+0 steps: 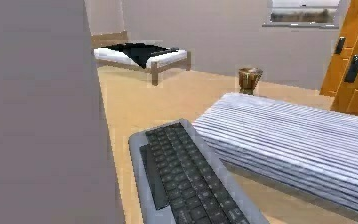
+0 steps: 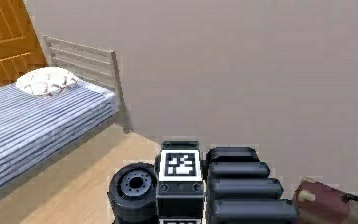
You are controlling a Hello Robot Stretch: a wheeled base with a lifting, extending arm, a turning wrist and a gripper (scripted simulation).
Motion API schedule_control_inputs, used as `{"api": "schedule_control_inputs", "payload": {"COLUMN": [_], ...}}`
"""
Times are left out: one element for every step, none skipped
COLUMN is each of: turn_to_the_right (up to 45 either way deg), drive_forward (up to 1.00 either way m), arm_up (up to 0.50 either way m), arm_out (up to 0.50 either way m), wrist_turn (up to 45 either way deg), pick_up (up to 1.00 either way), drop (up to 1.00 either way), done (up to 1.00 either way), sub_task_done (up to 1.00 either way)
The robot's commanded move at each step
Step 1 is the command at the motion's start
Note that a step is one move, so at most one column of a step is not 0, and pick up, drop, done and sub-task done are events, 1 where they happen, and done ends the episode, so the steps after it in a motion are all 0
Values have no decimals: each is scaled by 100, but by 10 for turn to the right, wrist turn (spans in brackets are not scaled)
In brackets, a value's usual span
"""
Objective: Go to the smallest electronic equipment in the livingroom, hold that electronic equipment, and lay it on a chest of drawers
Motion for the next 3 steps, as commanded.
{"api": "schedule_control_inputs", "payload": {"turn_to_the_right": [0, -330, 0], "drive_forward": [100, 0, 85], "arm_up": [0, 0, 0], "arm_out": [0, 0, 0], "wrist_turn": [0, 0, 0], "pick_up": [0, 0, 0], "drop": [0, 0, 0], "done": [0, 0, 0], "sub_task_done": [0, 0, 0]}}
